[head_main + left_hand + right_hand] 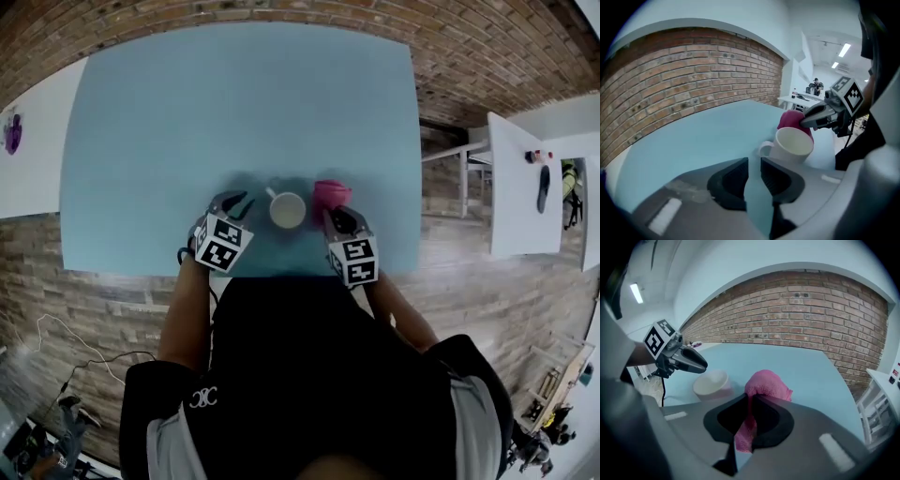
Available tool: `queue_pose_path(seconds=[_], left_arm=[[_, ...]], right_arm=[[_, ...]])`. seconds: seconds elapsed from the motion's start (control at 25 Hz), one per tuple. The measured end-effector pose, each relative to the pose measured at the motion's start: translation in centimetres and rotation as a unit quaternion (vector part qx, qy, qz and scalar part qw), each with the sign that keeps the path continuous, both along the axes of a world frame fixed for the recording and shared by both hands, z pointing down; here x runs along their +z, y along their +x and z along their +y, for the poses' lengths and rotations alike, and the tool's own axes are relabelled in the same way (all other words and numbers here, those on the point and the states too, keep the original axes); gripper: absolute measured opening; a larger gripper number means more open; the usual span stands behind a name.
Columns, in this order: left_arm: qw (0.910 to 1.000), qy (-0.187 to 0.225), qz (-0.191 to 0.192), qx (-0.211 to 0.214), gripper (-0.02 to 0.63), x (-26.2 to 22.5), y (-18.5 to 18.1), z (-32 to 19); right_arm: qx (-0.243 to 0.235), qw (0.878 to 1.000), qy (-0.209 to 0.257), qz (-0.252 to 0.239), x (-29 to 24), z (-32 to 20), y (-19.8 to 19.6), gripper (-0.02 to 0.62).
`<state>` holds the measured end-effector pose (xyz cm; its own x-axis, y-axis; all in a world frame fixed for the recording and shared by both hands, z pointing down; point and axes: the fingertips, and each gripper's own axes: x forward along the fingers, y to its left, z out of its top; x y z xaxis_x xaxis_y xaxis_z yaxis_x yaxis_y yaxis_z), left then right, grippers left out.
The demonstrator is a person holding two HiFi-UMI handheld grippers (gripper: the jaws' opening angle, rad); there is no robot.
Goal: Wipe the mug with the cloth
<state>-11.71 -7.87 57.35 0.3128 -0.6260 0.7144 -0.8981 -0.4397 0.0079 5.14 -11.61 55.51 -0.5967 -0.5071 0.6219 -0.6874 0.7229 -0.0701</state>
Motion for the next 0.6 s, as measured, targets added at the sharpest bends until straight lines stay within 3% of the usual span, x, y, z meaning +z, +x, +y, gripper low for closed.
queue_pose_path(seconds=[0.2,0.32,0.44,0.6], left_arm=[[0.9962,-0.010,0.011,0.085,0.161,0.7,1.0,-0.6],[0.9891,-0.008,-0.010,0.146,0.219,1.5,1.8,-1.0],[0.9801,-0.002,-0.026,0.197,0.232,2.1,2.4,-1.5],[0.9736,0.008,-0.017,0.228,0.216,2.0,2.8,-2.6]], right_arm=[[0.023,1.000,-0.008,0.016,0.3,1.1,0.6,0.035],[0.020,1.000,-0.011,0.020,0.3,1.7,0.4,0.036],[0.011,1.000,-0.007,0.017,-0.1,2.4,-0.2,0.035],[0.011,1.000,0.004,0.022,-0.1,3.0,-0.6,0.035]])
